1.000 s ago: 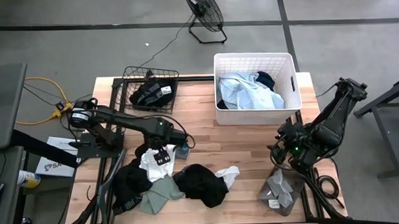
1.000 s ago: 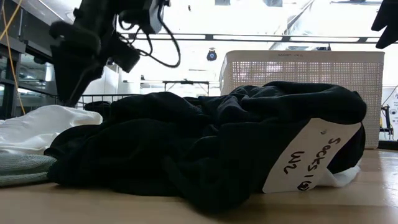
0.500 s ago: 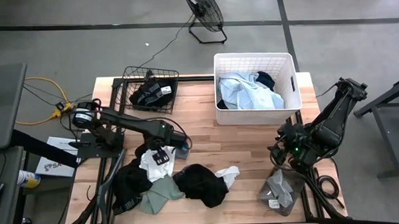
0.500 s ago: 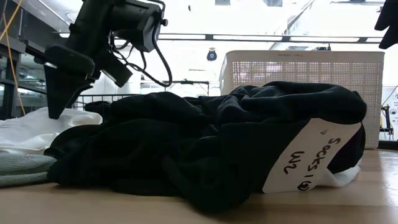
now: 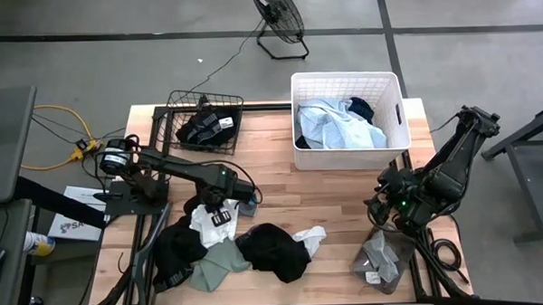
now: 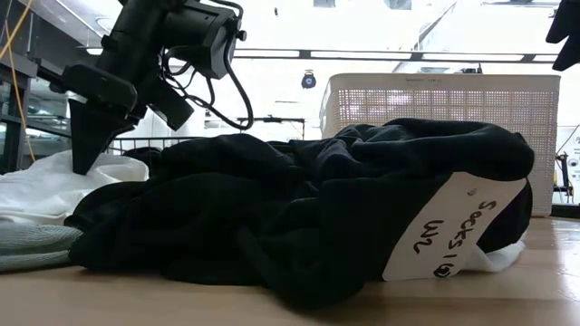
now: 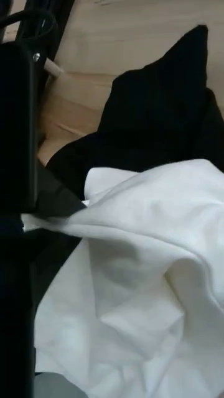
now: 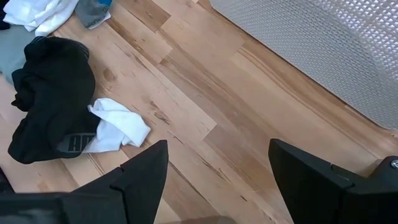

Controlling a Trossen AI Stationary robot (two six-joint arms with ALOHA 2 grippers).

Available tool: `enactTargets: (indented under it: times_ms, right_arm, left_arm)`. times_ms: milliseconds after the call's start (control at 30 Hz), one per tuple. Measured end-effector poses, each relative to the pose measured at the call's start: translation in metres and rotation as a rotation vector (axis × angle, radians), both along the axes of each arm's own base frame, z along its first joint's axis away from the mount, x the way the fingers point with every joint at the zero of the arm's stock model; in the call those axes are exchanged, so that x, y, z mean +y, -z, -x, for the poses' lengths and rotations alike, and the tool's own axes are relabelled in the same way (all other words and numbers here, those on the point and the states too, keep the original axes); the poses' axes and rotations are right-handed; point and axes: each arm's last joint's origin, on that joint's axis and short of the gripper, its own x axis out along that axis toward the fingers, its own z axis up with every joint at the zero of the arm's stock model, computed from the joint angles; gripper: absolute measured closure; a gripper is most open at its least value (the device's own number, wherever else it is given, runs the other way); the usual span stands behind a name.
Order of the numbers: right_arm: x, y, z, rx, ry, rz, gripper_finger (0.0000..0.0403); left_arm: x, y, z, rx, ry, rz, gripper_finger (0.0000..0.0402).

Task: Pick & Place Cloths
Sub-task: Put the white boxer shorts into the black wire basket

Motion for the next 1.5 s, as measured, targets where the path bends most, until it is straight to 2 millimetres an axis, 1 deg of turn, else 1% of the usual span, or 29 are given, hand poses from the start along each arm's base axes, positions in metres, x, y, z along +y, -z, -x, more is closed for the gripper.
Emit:
enactTargets:
  times_ms: [33,167,233,300,400,533,800,967,1100,1200,1300,1400,1500]
  right_arm:
    - [0.0,0.0,0.0,0.0,0.0,0.0,0.0133]
    - [0.0,0.0,0.0,0.0,0.0,0.0,0.0133]
    - [0.0,0.0,0.0,0.0,0.0,0.0,0.0133]
    - [0.0,0.0,0.0,0.0,-0.001,0.001,0.0133]
    - [0.0,0.0,0.0,-0.001,-0.003,0.005,0.0133]
    - [0.0,0.0,0.0,-0.002,-0.004,0.007,0.0133]
    - [0.0,0.0,0.0,-0.004,-0.004,0.01,0.0133]
    - [0.0,0.0,0.0,-0.007,-0.003,0.013,0.0133]
    - [0.0,0.0,0.0,-0.007,-0.004,0.013,0.0133]
    - [0.0,0.0,0.0,-0.007,-0.004,0.014,0.0133]
    - [0.0,0.0,0.0,-0.01,-0.003,0.016,0.0133]
    - [0.0,0.0,0.0,-0.01,-0.004,0.016,0.0133]
    - [0.0,0.0,0.0,-0.01,-0.004,0.016,0.0133]
  left_arm:
    - [0.0,0.0,0.0,0.0,-0.002,0.0,0.0388]
    - [-0.001,-0.001,0.0,0.007,-0.009,0.023,0.0396]
    - [-0.001,-0.006,-0.001,0.011,-0.013,0.041,0.0397]
    - [-0.002,-0.015,-0.004,0.003,-0.008,0.053,0.0398]
    - [-0.003,-0.034,-0.011,-0.03,0.007,0.062,0.0399]
    - [-0.004,-0.067,-0.02,-0.107,0.025,0.093,0.04]
    - [-0.005,-0.136,-0.023,-0.21,0.036,0.099,0.04]
    - [-0.003,-0.176,-0.026,-0.375,0.044,0.049,0.0401]
    - [-0.001,-0.206,-0.023,-0.497,0.041,0.004,0.0401]
    - [0.0,-0.222,-0.02,-0.566,0.036,-0.021,0.0401]
    - [0.001,-0.233,-0.018,-0.615,0.032,-0.043,0.0401]
    - [0.003,-0.24,-0.016,-0.65,0.012,-0.1,0.0401]
    - [0.008,-0.244,-0.016,-0.67,-0.051,-0.184,0.0402]
